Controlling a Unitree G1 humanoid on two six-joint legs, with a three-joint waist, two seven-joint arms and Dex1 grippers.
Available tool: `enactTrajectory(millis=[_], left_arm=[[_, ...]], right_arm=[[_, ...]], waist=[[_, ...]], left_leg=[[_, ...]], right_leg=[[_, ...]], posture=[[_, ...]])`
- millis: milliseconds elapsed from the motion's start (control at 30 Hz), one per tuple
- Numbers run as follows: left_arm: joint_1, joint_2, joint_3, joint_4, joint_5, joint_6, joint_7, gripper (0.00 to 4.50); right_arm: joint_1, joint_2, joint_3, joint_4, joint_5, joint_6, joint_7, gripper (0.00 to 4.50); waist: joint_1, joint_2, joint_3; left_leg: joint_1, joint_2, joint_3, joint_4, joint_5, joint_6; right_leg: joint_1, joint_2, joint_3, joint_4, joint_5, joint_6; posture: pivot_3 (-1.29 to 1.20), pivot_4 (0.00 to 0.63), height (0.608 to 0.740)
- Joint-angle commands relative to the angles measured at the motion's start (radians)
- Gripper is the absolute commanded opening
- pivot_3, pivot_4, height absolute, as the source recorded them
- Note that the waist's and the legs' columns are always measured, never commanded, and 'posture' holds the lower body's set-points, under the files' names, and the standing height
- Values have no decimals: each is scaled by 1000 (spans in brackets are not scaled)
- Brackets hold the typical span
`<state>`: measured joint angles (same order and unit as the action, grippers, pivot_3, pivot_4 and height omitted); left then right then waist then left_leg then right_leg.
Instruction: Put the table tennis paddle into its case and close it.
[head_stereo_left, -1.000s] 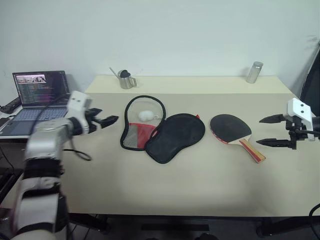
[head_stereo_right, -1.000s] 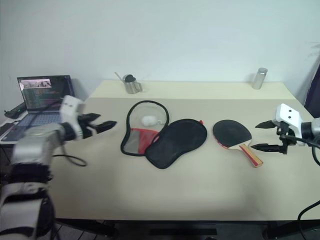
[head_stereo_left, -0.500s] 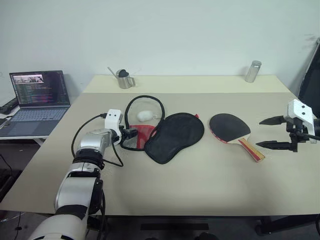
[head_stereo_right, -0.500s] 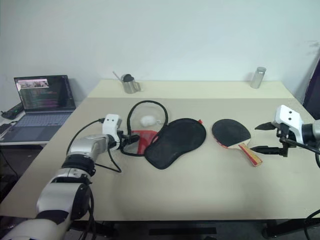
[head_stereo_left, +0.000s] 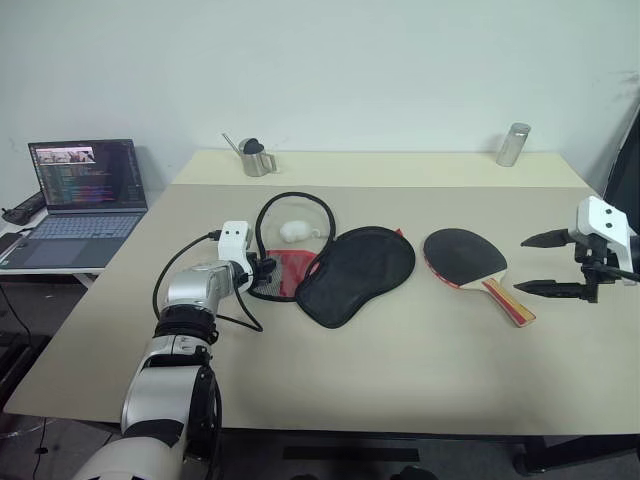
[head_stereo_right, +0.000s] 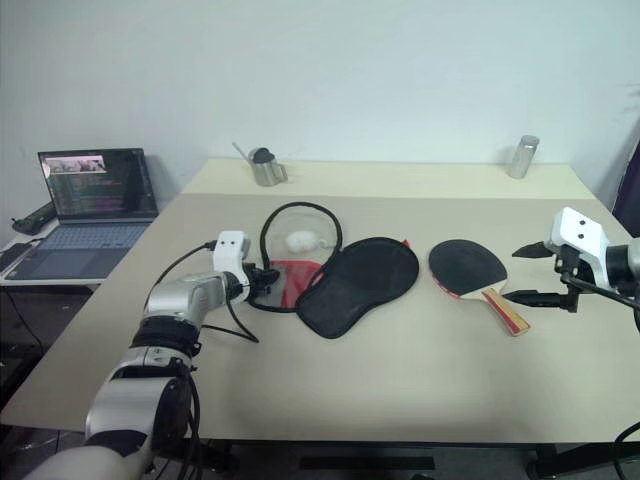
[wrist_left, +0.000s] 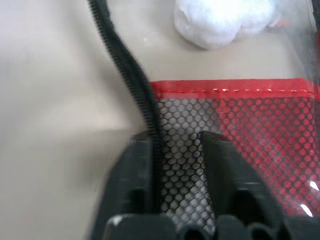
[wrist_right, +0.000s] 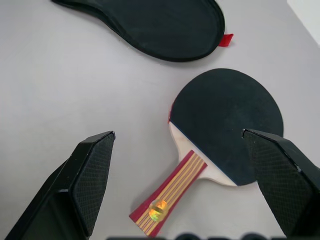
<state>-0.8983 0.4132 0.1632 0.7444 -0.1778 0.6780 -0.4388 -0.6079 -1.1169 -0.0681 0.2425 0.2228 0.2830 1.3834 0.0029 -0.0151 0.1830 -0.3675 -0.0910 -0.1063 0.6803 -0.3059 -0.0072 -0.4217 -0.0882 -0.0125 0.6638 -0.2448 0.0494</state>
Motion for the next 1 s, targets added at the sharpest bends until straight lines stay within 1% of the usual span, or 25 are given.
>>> enactTrajectory(millis=[33,100,200,300,367,433,500,567,633,800,1000], left_arm=[[31,-5,15,-84,-21,42,20,16],[56,-12,40,-151,-33,55,58,16],[107,-42,107,-312,-66,77,149,16],[170,-84,131,-503,-75,90,231,16],[191,-113,154,-580,-89,112,281,16],[215,-143,143,-648,-62,71,340,16],[208,-186,166,-666,-57,43,419,16],[205,-206,158,-674,-32,4,468,16],[210,-247,145,-696,-21,-5,520,16],[232,-326,93,-725,2,-8,581,16],[207,-391,58,-698,16,-12,629,16]], right_arm=[[-7,-23,-40,-20,20,0,-7,4500],[-4,-25,-43,-21,21,-1,-9,4500],[7,-33,-52,-31,25,2,-11,4500],[18,-41,-62,-38,29,5,-12,4500],[26,-44,-68,-45,31,9,-13,4500],[35,-48,-74,-49,33,11,-13,4500],[39,-52,-76,-51,35,13,-15,4500],[38,-54,-75,-51,37,14,-16,4500],[38,-57,-73,-52,39,15,-17,4500],[45,-63,-75,-58,45,17,-21,4500],[61,-74,-83,-70,53,25,-23,4500]], waist=[[-1,0,0],[-1,0,0],[-1,-1,0],[0,-1,1],[2,-1,1],[2,-1,1],[4,-1,1],[5,-1,1],[4,-1,1],[13,-2,1],[20,-2,1]], left_leg=[[0,0,0,0,0,0],[0,0,0,0,0,0],[0,0,0,0,0,0],[-1,0,0,0,0,0],[-1,0,0,0,0,0],[0,0,0,0,0,0],[0,1,0,0,0,0],[0,0,0,0,0,0],[0,0,1,0,0,0],[0,0,1,0,0,0],[0,0,1,0,0,0]], right_leg=[[0,0,0,0,0,0],[0,0,0,0,0,0],[0,0,0,0,0,0],[-1,0,0,0,0,0],[0,0,0,-1,0,0],[0,0,0,0,0,0],[1,0,0,0,0,0],[1,0,0,0,0,1],[1,0,1,0,0,1],[1,0,1,-1,1,1],[1,0,1,-1,1,1]], posture=[[0,150,740],[0,150,740],[0,150,740],[0,150,740],[0,150,740],[0,150,740],[0,150,740],[0,150,740],[0,150,740],[0,150,740],[0,150,740]])
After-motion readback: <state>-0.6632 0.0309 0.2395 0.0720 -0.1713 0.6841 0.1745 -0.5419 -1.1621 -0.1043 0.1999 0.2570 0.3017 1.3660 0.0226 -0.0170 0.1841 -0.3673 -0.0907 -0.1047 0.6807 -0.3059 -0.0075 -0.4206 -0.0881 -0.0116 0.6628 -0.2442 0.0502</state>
